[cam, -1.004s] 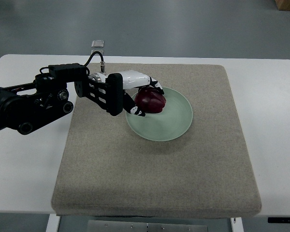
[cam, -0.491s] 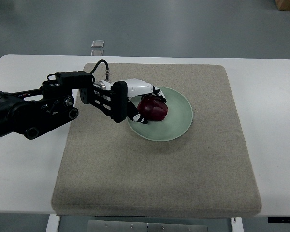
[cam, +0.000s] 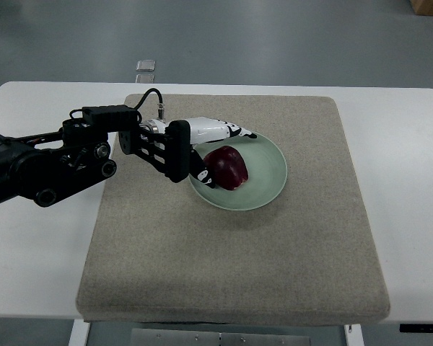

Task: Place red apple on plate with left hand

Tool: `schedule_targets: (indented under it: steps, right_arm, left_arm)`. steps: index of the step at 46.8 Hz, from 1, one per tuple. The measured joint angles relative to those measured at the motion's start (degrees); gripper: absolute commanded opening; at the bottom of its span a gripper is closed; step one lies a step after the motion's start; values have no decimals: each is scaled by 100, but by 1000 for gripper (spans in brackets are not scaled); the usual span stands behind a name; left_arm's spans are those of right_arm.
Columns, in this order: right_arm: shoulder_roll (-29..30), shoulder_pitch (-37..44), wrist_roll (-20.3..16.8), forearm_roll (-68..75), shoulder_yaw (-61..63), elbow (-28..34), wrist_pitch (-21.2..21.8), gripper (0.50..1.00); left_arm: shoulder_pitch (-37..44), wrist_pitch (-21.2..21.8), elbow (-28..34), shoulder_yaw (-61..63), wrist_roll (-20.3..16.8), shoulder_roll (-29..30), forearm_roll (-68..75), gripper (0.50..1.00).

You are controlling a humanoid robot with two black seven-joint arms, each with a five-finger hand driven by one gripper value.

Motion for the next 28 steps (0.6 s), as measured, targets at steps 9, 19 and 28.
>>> schedule_targets:
  steps: [9, 19, 28]
  right_arm:
    - [0, -1, 1, 0, 0, 0, 0, 964]
    - [0, -1, 0, 0, 0, 0, 2, 964]
    - [0, 0, 1, 0, 0, 0, 0, 964]
  left_arm:
    - [-189, 0, -2, -46, 1, 391, -896, 999]
    - [-420, 0, 73, -83, 1, 717, -2583, 999]
    - [-445, 42, 525, -36, 0, 871, -3646, 996]
